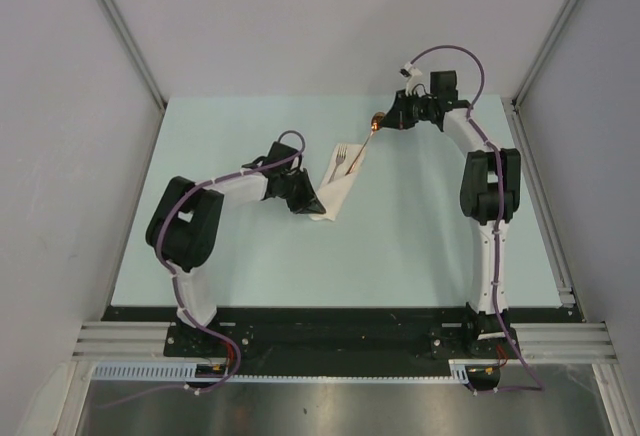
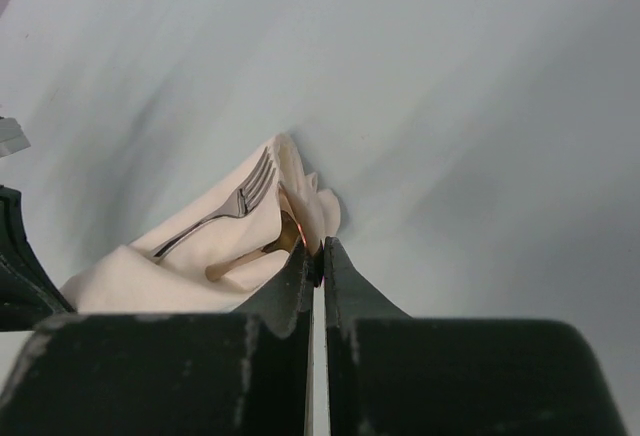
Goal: Fold the napkin into a case and place the utensils inside
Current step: Insert the spoon into the folded napkin.
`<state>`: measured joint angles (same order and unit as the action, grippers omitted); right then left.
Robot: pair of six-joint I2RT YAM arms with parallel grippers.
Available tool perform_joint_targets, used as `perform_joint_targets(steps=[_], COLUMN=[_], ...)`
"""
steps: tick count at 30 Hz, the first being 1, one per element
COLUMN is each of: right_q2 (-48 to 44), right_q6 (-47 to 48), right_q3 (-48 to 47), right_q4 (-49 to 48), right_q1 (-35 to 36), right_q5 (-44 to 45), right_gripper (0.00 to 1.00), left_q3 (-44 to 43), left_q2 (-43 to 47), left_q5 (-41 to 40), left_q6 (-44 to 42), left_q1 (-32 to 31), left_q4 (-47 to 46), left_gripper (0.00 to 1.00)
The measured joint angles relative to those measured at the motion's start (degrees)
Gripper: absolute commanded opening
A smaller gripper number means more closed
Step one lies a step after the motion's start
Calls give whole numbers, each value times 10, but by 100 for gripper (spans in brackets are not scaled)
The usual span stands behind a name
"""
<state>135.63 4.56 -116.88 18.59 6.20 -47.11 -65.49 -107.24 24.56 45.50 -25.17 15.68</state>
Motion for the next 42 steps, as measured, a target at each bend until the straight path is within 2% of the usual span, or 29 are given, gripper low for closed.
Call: perform_joint_targets(steps=[20, 31, 42], right_q2=[70, 82, 101], right_q6=[-22, -92, -85], right_q3=[-76, -66, -94], right_q4=[76, 53, 89], right_q1=[-1, -14, -14], right_q5=[-36, -56, -66], right_gripper=[0, 0, 0], left_q3=[10, 10, 10], left_q2=[-12, -14, -14], left_q5=[-3, -3, -2], left_q6=[-1, -1, -1], left_q1=[0, 0, 0], left_q4=[-17, -18, -19], left_gripper=[6, 5, 5])
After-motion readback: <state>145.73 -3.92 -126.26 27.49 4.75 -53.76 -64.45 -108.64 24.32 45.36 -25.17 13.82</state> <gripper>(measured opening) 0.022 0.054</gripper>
